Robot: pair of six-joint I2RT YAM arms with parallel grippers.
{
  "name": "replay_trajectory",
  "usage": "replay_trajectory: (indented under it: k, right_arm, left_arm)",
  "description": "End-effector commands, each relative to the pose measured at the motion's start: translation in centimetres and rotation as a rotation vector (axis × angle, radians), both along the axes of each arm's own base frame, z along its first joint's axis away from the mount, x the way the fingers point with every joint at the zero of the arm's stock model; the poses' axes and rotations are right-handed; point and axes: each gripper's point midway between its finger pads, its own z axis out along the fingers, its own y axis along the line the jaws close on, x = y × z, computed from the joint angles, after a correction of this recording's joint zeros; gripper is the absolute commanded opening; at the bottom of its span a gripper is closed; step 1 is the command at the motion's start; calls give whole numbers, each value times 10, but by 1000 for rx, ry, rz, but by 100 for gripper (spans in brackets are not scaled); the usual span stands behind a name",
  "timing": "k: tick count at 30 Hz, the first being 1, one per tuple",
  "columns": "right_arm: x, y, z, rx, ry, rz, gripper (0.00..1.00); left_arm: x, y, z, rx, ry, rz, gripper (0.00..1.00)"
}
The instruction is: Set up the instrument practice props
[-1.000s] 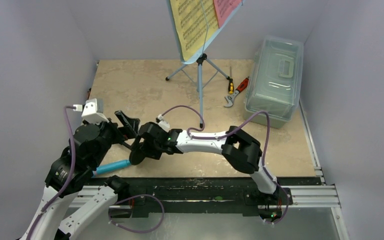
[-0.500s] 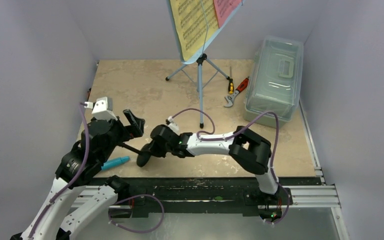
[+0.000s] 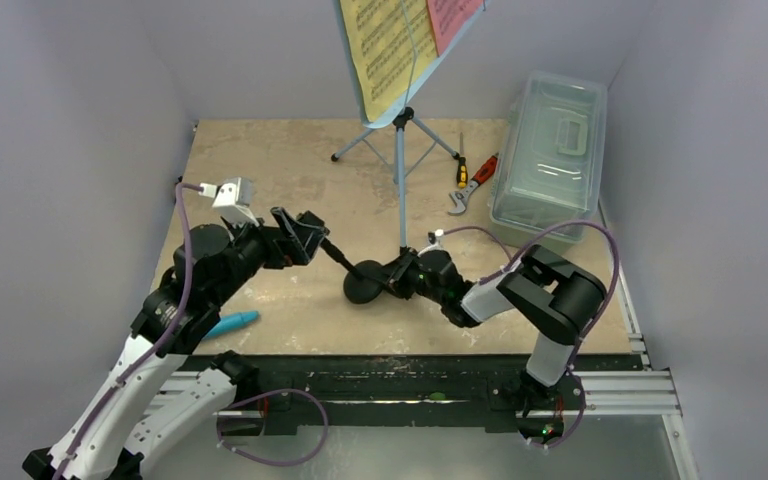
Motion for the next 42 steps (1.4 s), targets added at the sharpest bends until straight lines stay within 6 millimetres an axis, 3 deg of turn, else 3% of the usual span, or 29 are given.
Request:
replay_trajectory:
  k: [1,6,10,11,13,15,20,22,26,30,33,37,42]
  right_arm:
    - [-7,-16,7,106,-250,105,0]
    - [-18,-26,-15,237,-266,146,0]
    - [-19,-39,-44,182,-216,116,1]
    - [-17,-43,-48,154,-212,107,3]
    - [-13,-50,-51,84,-212,87,14]
    - [-10,-57,-60,-16,-200,77,34]
    - [-3,-86,-73,-260,-185,30,74]
    - [-3,-99,-80,-360,-169,20,85]
    - [-4,-117,-79,-494,-133,17,96]
    - [-2,-137,-60,-586,-149,-28,97]
    - [8,-143,-23,-620,-237,-53,97]
    - [19,-151,19,-670,-346,-74,97]
    - [27,-152,39,-717,-422,-56,97]
  left_arm:
    - [12,-9,20,-36,-38,-6,93]
    - [31,-3,-21,127,85,52,93]
    - [35,-24,-47,115,127,-34,94]
    - [35,-32,-45,81,118,-62,93]
    - [32,-48,-52,15,115,-131,91]
    - [30,-62,-53,-44,109,-187,89]
    - [31,-72,-64,-75,139,-220,91]
    - [31,-72,-65,-72,141,-221,92]
    - [32,-71,-60,-69,128,-218,95]
    - [35,-68,-60,-22,126,-209,96]
    - [37,-51,-54,72,132,-155,98]
    - [44,9,-39,261,140,100,100]
    - [40,75,-4,385,98,391,100]
